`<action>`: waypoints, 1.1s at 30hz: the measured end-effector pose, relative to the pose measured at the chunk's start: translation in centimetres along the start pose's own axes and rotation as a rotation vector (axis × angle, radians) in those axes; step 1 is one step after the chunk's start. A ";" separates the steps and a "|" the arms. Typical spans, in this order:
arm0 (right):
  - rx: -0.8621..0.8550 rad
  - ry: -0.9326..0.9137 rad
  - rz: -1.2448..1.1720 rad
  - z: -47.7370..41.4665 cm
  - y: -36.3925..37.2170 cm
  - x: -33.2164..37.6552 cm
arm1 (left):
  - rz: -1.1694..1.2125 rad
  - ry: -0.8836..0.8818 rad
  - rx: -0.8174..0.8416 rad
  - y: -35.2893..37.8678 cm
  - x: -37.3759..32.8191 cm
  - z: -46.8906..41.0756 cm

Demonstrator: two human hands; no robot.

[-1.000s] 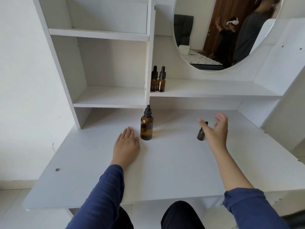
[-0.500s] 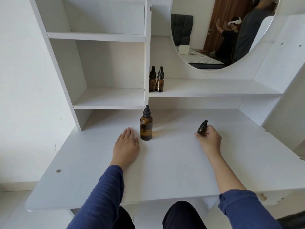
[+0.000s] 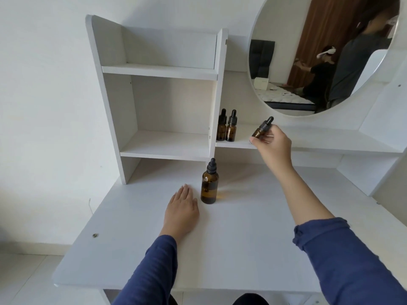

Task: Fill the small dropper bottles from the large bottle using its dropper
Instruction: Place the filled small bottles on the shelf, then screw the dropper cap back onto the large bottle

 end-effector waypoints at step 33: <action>0.298 -0.125 -0.278 7.5 8.5 0.4 | 0.778 0.124 -0.034 -1.3 -1.8 0.0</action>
Point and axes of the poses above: each hand's wrist, its own z-axis away from the middle knuckle, its own y-axis out of the palm, x = y × z, the point moved 9 cm from there along -z, towards the middle knuckle, and after that the axes turned 7 degrees about x, right-handed, at the moved point
